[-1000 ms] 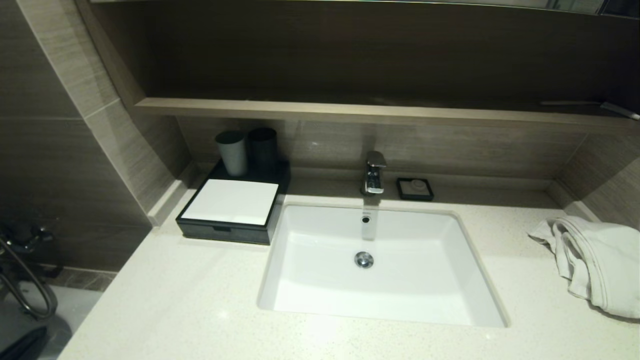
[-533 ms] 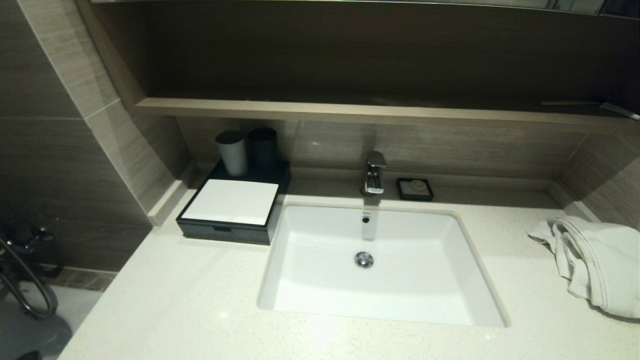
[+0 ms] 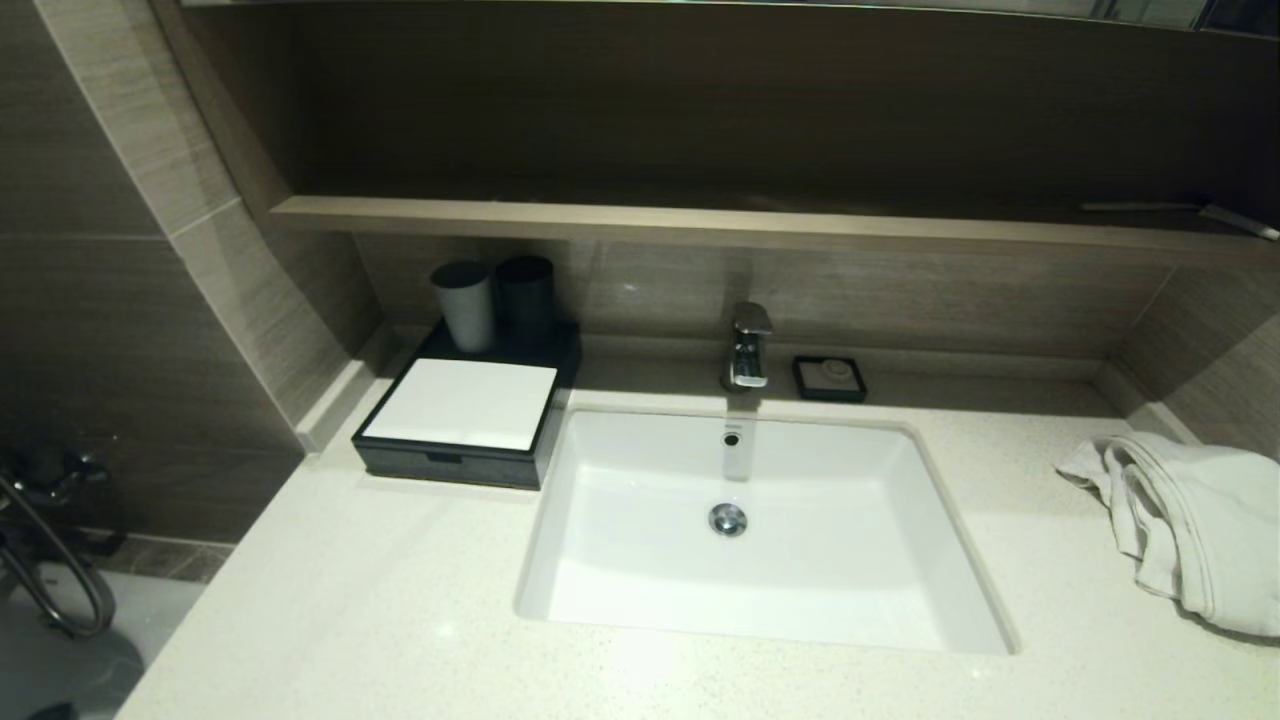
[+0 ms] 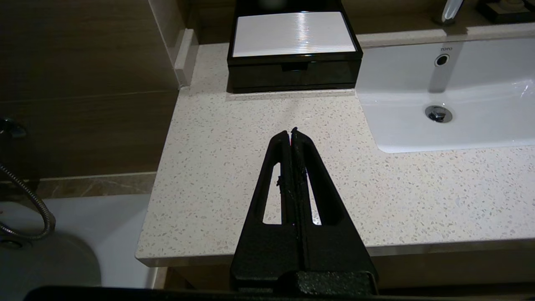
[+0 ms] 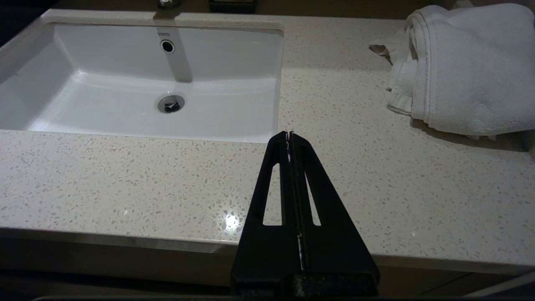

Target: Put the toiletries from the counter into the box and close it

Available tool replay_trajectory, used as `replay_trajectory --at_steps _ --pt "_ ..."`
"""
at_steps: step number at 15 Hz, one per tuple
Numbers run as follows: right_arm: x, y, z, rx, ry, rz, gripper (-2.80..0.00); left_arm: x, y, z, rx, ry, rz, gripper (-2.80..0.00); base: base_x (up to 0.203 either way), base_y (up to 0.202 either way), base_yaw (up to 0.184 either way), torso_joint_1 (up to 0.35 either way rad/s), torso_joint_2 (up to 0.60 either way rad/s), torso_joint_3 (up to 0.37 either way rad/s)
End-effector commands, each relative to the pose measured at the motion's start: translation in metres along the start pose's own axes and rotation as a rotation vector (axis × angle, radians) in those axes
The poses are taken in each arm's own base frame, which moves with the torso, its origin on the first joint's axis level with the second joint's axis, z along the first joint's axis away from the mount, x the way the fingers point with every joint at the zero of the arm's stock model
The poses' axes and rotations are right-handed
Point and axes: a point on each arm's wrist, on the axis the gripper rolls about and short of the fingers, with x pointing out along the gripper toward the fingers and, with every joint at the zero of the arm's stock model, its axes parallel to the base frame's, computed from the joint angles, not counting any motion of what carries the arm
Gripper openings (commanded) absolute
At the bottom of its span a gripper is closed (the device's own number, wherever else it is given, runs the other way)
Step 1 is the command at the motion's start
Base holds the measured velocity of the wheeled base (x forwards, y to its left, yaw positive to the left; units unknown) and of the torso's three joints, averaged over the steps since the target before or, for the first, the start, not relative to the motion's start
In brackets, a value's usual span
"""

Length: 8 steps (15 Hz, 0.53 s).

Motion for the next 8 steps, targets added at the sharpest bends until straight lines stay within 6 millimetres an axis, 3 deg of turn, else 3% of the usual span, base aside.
replay_trajectory --at_steps 1,8 --pt "0.0000 0.0000 0.0000 0.000 0.000 0.001 -2.80 0.0008 -0.0002 -0.0022 0.000 0.010 -0.010 -2.80 0.000 0.000 0.000 0.000 0.00 0.000" --pt "0.0000 0.0000 0.0000 0.000 0.000 0.000 -2.80 0.0012 -0.0008 -0.0112 0.002 0.022 0.046 -2.80 0.000 0.000 0.000 0.000 0.00 0.000"
